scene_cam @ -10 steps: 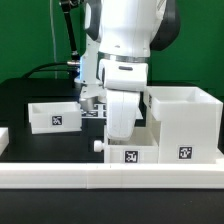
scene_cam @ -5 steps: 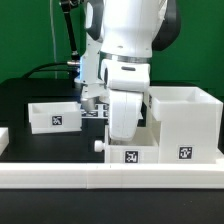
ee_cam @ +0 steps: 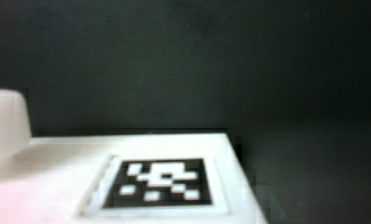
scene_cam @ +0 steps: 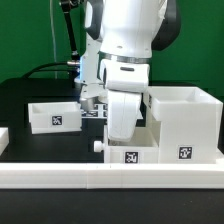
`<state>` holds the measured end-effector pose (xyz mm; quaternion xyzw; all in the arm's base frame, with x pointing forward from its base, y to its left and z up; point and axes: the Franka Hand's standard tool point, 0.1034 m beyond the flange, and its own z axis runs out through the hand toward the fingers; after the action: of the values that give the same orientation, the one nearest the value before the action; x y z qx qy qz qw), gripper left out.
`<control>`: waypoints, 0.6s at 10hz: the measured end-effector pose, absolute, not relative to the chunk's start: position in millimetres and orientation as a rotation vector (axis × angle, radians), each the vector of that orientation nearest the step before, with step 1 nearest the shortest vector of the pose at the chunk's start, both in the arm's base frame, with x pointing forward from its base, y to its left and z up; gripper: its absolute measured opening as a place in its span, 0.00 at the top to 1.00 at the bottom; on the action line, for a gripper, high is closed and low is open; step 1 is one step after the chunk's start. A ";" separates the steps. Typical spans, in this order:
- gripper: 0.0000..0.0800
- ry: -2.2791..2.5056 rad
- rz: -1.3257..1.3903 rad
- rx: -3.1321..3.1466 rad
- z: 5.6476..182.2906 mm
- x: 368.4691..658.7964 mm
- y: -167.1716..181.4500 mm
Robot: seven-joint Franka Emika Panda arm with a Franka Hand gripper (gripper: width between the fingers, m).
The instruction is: Assemble drawer
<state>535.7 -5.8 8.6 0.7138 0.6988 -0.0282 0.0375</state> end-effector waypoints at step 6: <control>0.95 2.153 -0.129 2.201 9.3 534.6 -5.6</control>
Offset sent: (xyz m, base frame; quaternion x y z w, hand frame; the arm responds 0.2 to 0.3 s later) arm 0.0003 0.0026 -0.0008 0.0070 -0.0061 -0.0089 0.9999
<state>534.6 -5.6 9.3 0.7139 0.6983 -0.0419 0.0300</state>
